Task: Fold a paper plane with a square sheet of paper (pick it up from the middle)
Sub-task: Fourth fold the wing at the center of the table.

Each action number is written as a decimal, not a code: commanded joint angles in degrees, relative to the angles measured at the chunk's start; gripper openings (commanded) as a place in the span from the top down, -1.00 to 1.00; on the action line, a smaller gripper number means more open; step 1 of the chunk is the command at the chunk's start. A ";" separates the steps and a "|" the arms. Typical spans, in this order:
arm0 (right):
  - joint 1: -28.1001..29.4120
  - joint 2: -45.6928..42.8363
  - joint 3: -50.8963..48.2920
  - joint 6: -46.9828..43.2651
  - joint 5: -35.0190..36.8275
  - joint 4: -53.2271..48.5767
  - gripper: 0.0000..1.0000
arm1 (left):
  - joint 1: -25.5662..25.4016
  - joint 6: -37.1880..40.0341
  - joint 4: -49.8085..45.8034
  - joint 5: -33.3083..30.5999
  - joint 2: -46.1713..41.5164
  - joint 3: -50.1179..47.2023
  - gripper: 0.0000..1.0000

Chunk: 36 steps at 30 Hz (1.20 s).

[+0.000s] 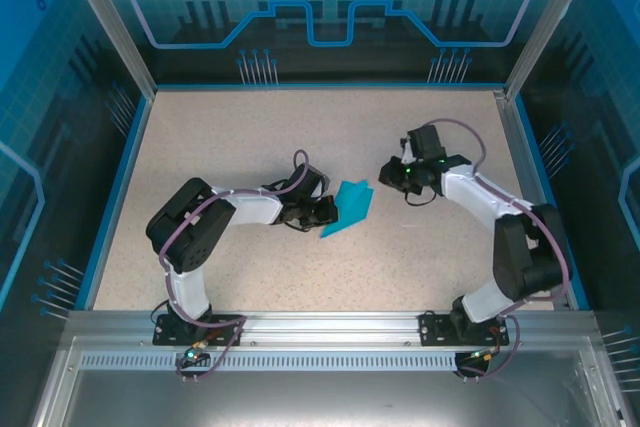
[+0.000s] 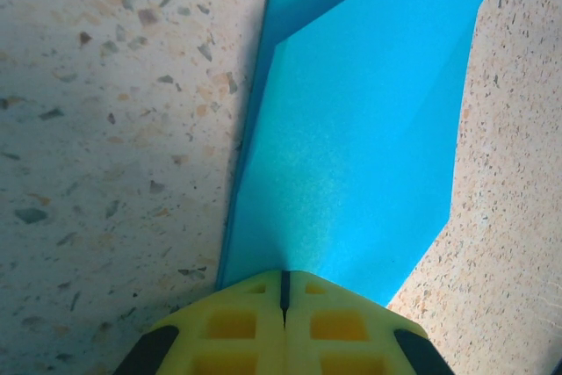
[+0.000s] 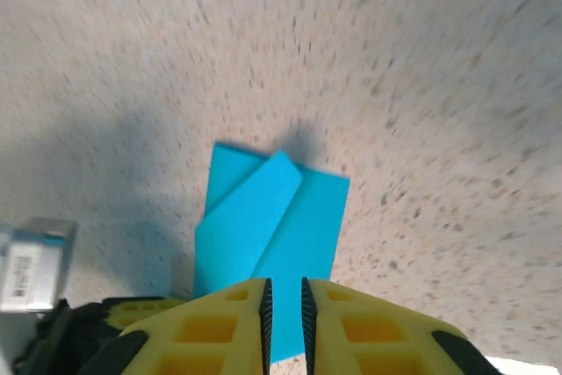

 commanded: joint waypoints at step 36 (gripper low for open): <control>-2.32 20.37 10.98 -3.81 -9.12 5.58 0.86 | -1.43 0.98 -9.44 -1.08 2.14 -0.45 1.00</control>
